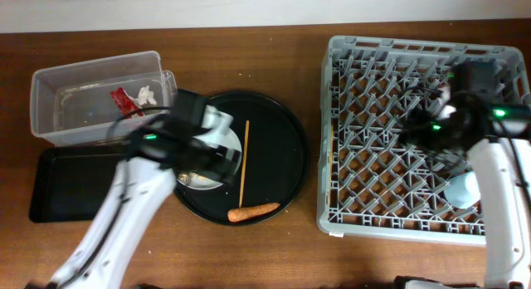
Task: Sort waste into correct bins and load items into the dishwasher rack
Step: 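Grasp the carrot with the left gripper and place it on the black tray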
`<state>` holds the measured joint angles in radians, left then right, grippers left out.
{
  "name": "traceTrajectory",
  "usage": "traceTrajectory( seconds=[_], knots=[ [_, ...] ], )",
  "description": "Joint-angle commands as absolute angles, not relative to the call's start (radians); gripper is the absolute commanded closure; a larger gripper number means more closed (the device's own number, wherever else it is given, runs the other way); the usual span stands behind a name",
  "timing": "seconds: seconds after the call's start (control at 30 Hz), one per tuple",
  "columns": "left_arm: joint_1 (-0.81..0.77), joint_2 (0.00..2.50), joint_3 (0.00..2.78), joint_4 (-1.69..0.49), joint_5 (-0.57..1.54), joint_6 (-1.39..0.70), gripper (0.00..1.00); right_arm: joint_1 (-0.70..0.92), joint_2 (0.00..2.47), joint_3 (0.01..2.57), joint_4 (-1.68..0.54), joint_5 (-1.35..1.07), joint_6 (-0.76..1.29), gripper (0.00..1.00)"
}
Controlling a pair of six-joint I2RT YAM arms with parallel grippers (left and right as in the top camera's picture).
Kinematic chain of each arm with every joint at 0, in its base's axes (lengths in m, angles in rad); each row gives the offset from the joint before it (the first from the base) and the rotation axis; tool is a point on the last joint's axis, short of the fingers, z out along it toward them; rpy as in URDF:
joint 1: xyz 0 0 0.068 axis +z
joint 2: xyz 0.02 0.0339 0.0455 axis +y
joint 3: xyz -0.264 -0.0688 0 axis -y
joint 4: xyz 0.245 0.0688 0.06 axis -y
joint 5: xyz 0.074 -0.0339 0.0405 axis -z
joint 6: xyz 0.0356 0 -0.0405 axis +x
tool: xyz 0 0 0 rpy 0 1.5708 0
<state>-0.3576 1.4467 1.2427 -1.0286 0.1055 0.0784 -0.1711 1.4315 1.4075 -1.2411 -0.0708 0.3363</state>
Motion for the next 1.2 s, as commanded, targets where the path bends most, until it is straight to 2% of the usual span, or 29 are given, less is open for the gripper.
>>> traceTrajectory(
  seconds=[0.0, 0.13, 0.27, 0.33, 0.4, 0.63, 0.8, 0.83, 0.87, 0.93, 0.97, 1.0, 1.17],
  knots=[
    [-0.463, 1.589, 1.244, -1.041, 0.109, 0.263, 0.01, -0.253, 1.421, 1.412, -1.261, -0.071, 0.284, 0.24],
    [-0.575, 1.783, 1.244, -1.053, 0.019, 0.263, 0.01, -0.263, 1.422, 1.412, -1.257, -0.067, 0.284, 0.25],
    [-0.630, 1.802, 1.244, -1.045, 0.019, 0.263, 0.01, -0.263, 1.422, 1.412, -1.262, -0.067, 0.284, 0.24],
    [-0.630, 1.835, 1.244, -1.045, 0.022, 0.263, 0.02, -0.263, 1.422, 1.412, -1.262, -0.067, 0.284, 0.25],
    [-0.634, 1.851, 1.244, -1.045, 0.022, 0.259, 0.08, -0.263, 1.422, 1.412, -1.261, -0.067, 0.284, 0.24],
    [-0.635, 1.851, 1.222, -1.044, 0.037, 0.255, 0.08, -0.263, 1.422, 1.412, -1.265, -0.067, 0.284, 0.24],
    [-0.635, 1.851, 1.110, -0.955, 0.037, 0.242, 0.07, -0.263, 1.422, 1.412, -1.266, -0.067, 0.284, 0.24],
    [-0.635, 1.851, 1.110, -0.952, 0.037, 0.236, 0.11, -0.263, 1.422, 1.412, -1.266, -0.068, 0.284, 0.24],
    [-0.635, 1.851, 1.110, -0.952, 0.037, 0.236, 0.27, -0.263, 1.422, 1.412, -1.267, -0.067, 0.284, 0.24],
    [-0.635, 1.851, 1.110, -0.955, 0.037, 0.236, 0.45, -0.263, 1.422, 1.412, -1.267, -0.067, 0.284, 0.24],
    [-0.635, 1.851, 1.110, -0.955, 0.037, 0.236, 0.47, -0.263, 1.422, 1.412, -1.267, -0.067, 0.284, 0.24],
    [-0.635, 1.851, 1.110, -0.955, 0.037, 0.236, 0.58, -0.263, 1.422, 1.412, -1.267, -0.067, 0.284, 0.24],
    [-0.635, 1.851, 1.114, -0.965, 0.036, 0.237, 0.75, -0.263, 1.422, 1.412, -1.268, -0.067, 0.284, 0.24]
  ],
)
